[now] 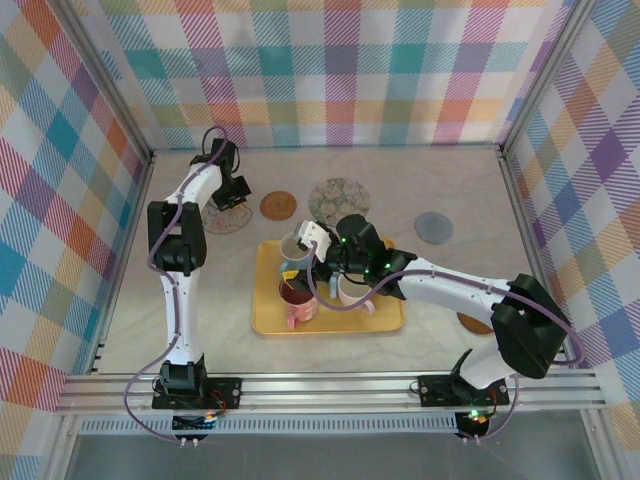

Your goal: Place the cup by the coaster

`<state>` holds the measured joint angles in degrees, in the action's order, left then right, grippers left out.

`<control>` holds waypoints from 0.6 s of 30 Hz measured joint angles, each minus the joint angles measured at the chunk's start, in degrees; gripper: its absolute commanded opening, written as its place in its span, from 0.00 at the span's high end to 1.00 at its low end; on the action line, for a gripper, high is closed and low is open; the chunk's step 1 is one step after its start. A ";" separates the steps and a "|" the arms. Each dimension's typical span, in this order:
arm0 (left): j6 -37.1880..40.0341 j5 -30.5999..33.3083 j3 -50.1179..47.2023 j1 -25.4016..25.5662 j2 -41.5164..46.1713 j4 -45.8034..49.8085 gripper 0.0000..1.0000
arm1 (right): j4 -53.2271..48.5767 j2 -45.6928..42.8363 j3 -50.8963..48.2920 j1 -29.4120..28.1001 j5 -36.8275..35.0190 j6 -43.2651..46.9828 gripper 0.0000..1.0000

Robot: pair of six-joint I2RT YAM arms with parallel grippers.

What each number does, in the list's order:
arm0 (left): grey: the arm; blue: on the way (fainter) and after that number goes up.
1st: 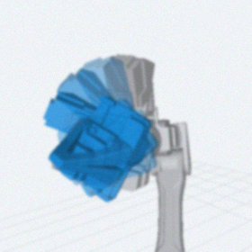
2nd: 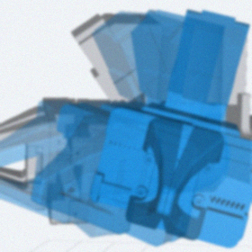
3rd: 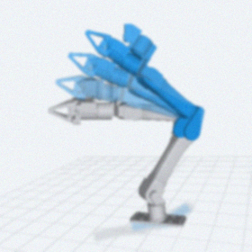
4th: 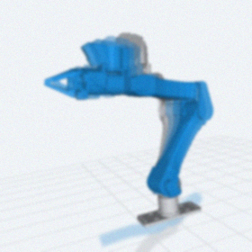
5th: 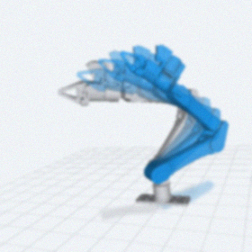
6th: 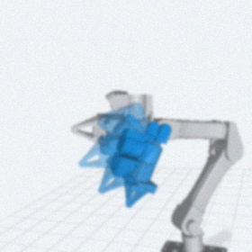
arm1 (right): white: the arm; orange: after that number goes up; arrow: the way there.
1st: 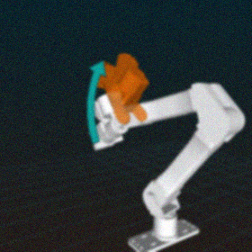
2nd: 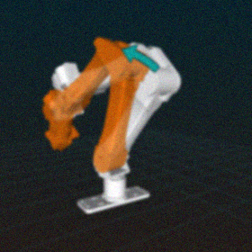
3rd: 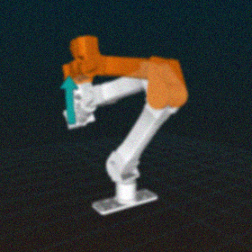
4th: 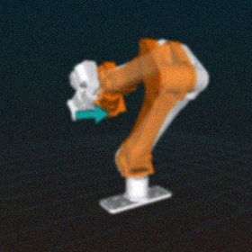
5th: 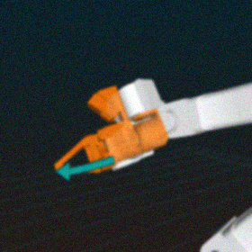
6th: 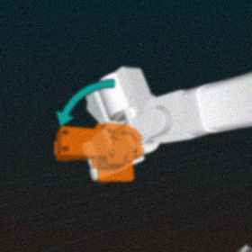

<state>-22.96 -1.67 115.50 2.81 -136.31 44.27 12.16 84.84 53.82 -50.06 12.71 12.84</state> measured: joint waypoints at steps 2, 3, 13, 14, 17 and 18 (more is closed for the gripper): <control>0.00 0.17 0.72 0.00 -0.39 0.68 0.97 | -0.07 0.00 0.00 0.11 -0.02 0.00 0.01; -0.02 0.31 0.85 0.00 -0.46 0.81 0.97 | -0.13 0.00 0.00 0.17 -0.04 0.00 0.01; -0.46 1.25 1.14 -0.59 -0.52 1.27 0.96 | -0.20 0.00 0.00 0.24 -0.04 0.00 0.01; -0.46 1.25 1.31 -0.68 -0.59 1.33 0.96 | -0.20 0.00 0.00 0.24 -0.04 0.00 0.01; -0.61 1.25 1.38 -0.87 -0.76 1.27 0.96 | -0.20 0.00 0.00 0.24 -0.04 0.02 0.01; -0.66 1.25 1.42 -0.92 -0.83 1.25 0.96 | -0.22 0.00 0.00 0.24 -0.07 0.00 0.01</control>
<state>-23.62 -0.43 116.92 1.89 -137.14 45.52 11.94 84.84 53.82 -49.82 12.64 12.84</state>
